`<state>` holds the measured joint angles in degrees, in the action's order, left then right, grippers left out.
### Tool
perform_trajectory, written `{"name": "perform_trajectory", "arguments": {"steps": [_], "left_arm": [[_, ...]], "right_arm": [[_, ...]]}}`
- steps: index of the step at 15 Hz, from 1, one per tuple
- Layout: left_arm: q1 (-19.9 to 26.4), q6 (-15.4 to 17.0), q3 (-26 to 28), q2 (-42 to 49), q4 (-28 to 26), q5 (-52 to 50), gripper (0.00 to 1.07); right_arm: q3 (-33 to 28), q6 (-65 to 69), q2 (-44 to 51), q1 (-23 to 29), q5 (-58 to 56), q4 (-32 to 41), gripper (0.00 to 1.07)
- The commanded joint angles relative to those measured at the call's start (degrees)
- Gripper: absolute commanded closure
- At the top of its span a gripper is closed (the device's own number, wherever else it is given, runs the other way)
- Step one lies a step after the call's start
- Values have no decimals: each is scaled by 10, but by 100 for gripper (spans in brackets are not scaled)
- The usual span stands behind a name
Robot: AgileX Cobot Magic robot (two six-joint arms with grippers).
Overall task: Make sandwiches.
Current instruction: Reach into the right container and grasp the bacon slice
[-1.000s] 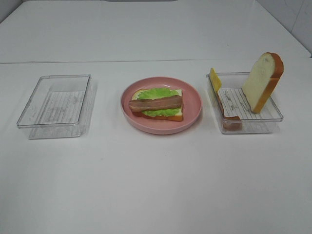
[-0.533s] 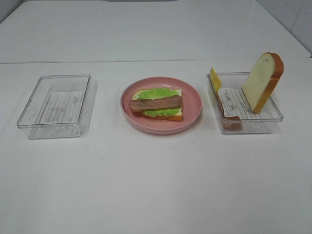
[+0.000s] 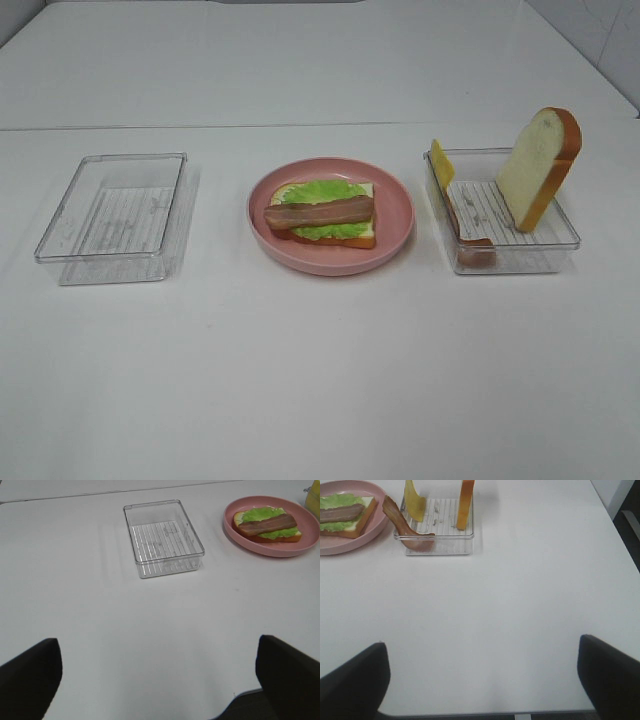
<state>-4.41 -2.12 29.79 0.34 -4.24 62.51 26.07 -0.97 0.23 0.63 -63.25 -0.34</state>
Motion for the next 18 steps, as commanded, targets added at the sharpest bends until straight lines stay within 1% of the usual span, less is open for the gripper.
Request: {"name": "perform_trajectory", "arguments": {"steps": [1,10,13,16,18], "left_arm": [[1,2,-1,10,-2,-9,6],[3,1,-1,10,-2,-10,6],[22,1,-1,12,-2,-10,6],[57,1,-1,12,-2,-10,6],[58,1,-1,12,-2,-10,6]], "right_arm": [[-2,-3,13,-3,2,0,8],[-2,-3,13,-3,2,0,8],[-2,-3,13,-3,2,0,8],[-2,-3,13,-3,2,0,8],[-2,-3,13,-3,2,0,8]]}}
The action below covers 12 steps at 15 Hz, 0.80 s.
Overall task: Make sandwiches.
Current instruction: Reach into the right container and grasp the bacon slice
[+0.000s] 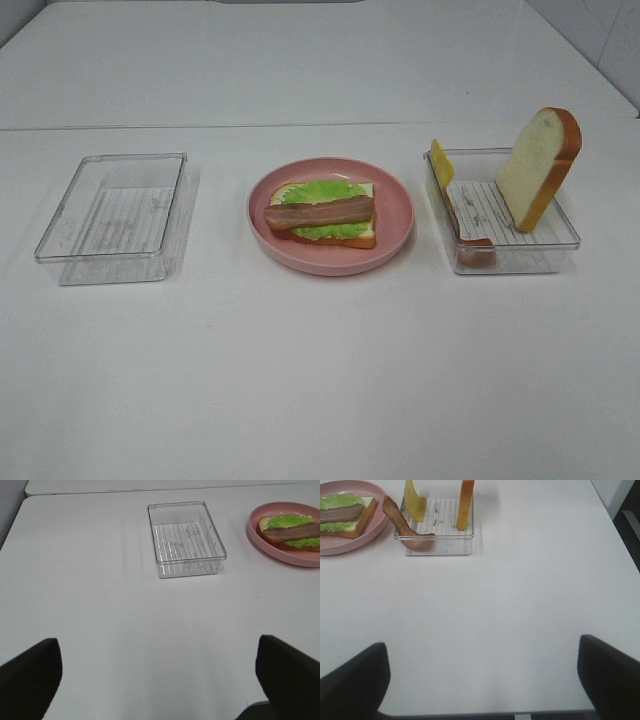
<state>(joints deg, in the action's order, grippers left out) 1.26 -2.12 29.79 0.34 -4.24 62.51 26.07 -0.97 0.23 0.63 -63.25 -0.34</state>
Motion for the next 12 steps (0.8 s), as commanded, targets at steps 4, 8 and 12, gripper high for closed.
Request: {"name": "perform_trajectory", "arguments": {"steps": [4,8,12], "left_arm": [[2,1,-1,9,-2,-10,6],[2,1,-1,9,-2,-10,6],[2,1,-1,9,-2,-10,6]], "right_arm": [[-2,-3,13,-3,2,0,8],[-2,-3,13,-3,2,0,8],[-2,-3,13,-3,2,0,8]]}}
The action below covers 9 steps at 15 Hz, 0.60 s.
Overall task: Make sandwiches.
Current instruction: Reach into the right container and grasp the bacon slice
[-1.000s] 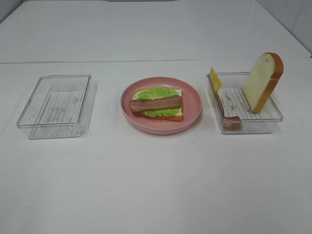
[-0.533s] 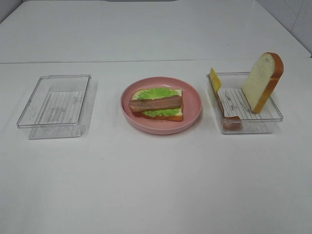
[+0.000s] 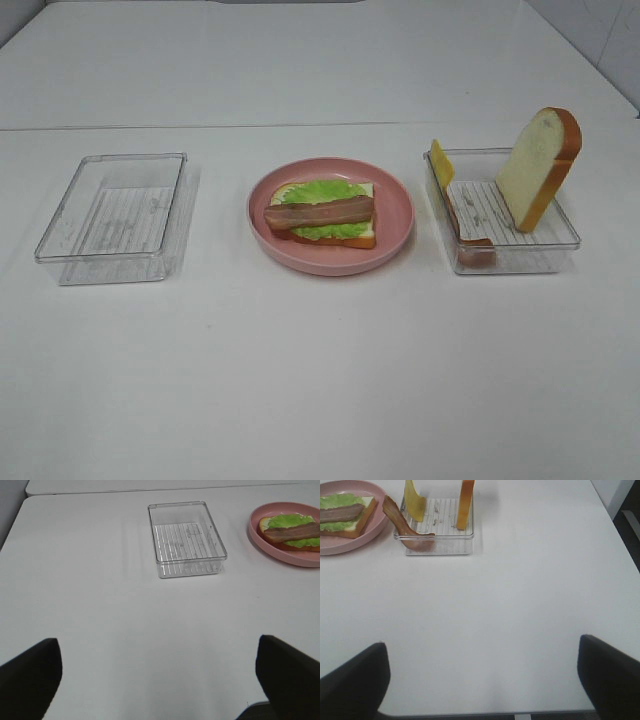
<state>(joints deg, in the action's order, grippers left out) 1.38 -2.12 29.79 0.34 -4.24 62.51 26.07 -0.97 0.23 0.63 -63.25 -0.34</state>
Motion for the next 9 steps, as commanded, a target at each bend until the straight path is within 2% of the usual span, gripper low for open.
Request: {"name": "perform_trajectory", "arguments": {"steps": [1,6,9], "left_arm": [[1,1,-1,9,-2,-10,6],[1,1,-1,9,-2,-10,6],[1,1,-1,9,-2,-10,6]], "right_arm": [[-2,-3,13,-3,2,0,8],[2,-3,10,-3,8,-2,8],[16,-3,-70,-3,106,-2,8]]}}
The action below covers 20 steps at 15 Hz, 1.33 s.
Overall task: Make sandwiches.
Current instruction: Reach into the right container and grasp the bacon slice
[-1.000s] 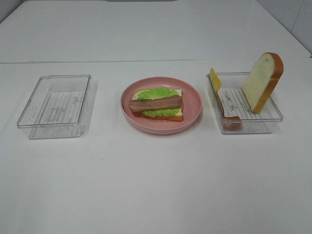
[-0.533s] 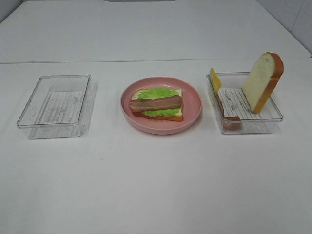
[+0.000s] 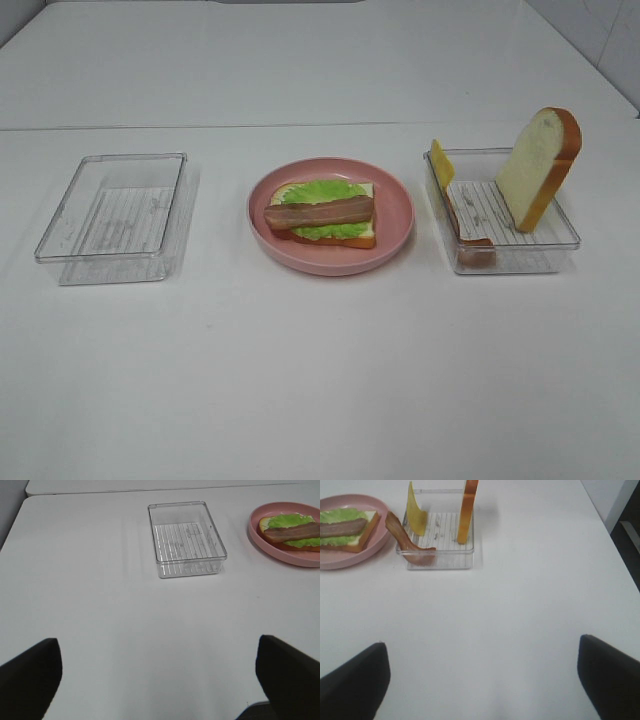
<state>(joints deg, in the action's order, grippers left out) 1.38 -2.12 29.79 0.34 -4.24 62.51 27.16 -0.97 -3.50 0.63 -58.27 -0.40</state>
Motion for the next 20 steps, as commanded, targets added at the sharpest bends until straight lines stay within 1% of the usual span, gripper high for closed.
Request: {"name": "perform_trajectory", "arguments": {"steps": [1,2,4,5,7,9,11,12,13,15,16,18,20], "left_arm": [[1,1,-1,9,-2,-10,6],[1,1,-1,9,-2,-10,6],[1,1,-1,9,-2,-10,6],[1,1,-1,9,-2,-10,6],[1,1,-1,9,-2,-10,6],[1,1,-1,9,-2,-10,6],[1,1,-1,9,-2,-10,6],[1,1,-1,9,-2,-10,6],[1,1,-1,9,-2,-10,6],[1,1,-1,9,-2,-10,6],[1,1,-1,9,-2,-10,6],[1,1,-1,9,-2,-10,6],[1,1,-1,9,-2,-10,6]], "right_arm": [[5,-3,-55,-3,77,-2,8],[5,-3,-103,-2,138,-2,8],[5,-3,-170,-2,213,0,8],[5,-3,-187,-2,229,0,8],[5,-3,-267,-2,276,4,8],[5,-3,-321,-2,282,13,8],[14,-3,-405,-2,269,36,8],[21,-3,-423,-2,261,40,8],[47,-6,-476,-2,235,48,8],[93,-9,-547,-2,198,58,8],[128,-23,-594,-2,168,70,8],[164,-38,-638,-2,148,87,8],[195,-67,-673,-2,151,108,8]]}}
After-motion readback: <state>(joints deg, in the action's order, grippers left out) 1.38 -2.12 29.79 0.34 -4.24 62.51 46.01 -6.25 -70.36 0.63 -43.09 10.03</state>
